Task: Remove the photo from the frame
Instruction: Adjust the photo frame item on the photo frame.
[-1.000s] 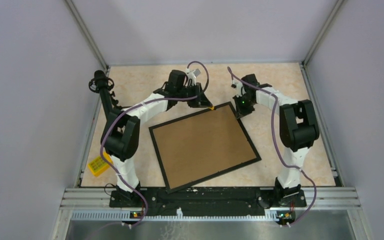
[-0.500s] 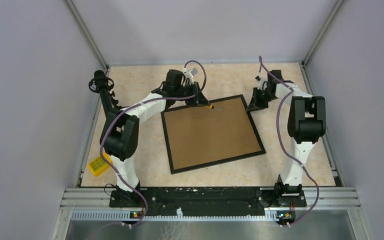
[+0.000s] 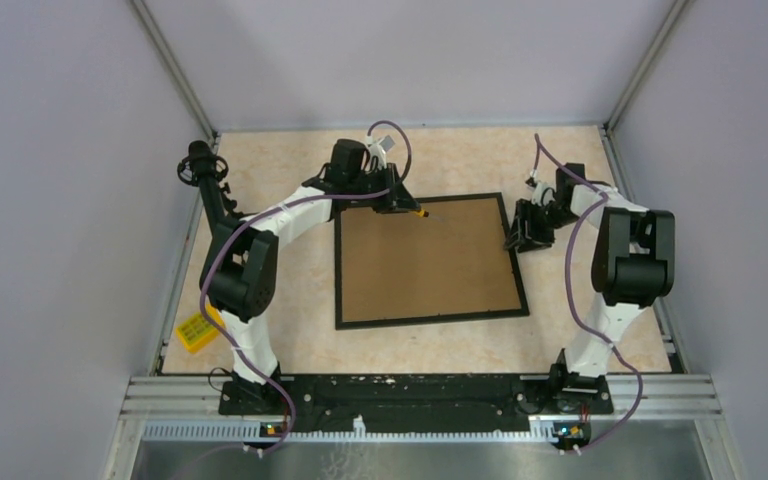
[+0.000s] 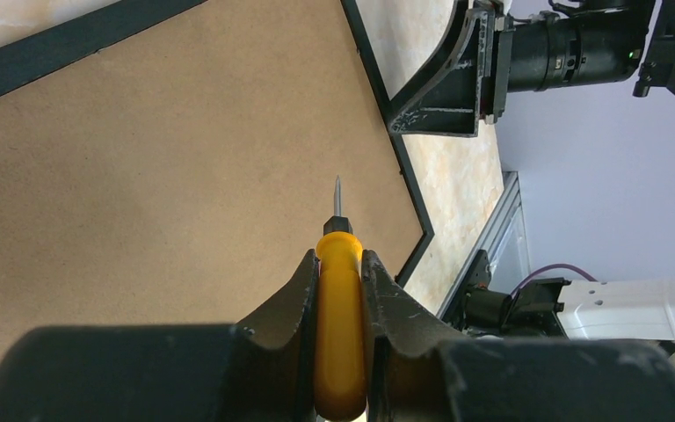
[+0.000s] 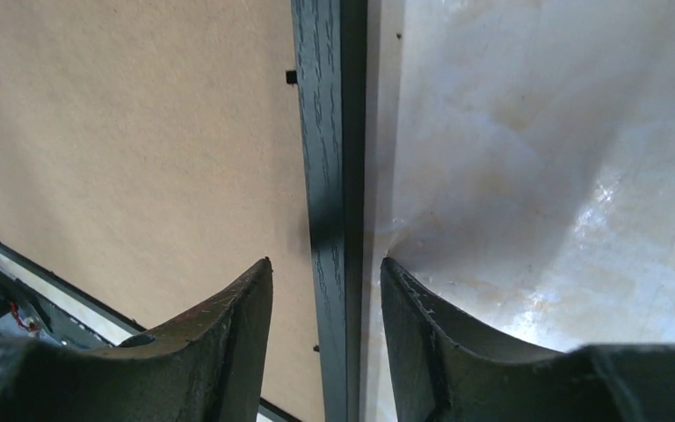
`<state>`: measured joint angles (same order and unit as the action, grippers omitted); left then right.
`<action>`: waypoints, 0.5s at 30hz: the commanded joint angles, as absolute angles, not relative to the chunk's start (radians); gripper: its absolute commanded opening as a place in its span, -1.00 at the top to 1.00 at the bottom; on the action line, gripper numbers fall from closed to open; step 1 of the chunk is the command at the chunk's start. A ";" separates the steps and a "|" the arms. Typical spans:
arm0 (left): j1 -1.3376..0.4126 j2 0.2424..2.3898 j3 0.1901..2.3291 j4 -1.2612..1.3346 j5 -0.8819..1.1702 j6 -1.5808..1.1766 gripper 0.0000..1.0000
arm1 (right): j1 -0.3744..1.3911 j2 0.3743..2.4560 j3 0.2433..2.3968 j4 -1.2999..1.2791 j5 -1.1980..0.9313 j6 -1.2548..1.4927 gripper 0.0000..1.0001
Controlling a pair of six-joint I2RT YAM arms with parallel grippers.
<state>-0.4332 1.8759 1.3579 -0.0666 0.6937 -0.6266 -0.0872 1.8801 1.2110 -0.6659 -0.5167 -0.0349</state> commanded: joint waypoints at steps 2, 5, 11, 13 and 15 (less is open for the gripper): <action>-0.427 1.855 1.350 -0.016 0.717 -0.638 1.00 | -0.071 1.926 1.189 -0.758 -0.517 -0.066 0.11; -0.428 1.852 1.345 -0.017 0.710 -0.635 1.00 | -0.058 1.957 1.180 -0.746 -0.586 -0.053 0.14; -0.426 1.860 1.348 -0.018 0.699 -0.633 1.00 | -0.006 1.992 1.180 -0.708 -0.748 -0.008 0.16; -0.426 1.865 1.348 -0.016 0.700 -0.638 1.00 | 0.032 1.990 1.184 -0.710 -0.756 -0.007 0.16; -0.426 1.868 1.349 -0.015 0.701 -0.641 1.00 | 0.034 1.985 1.208 -0.718 -0.733 -0.007 0.17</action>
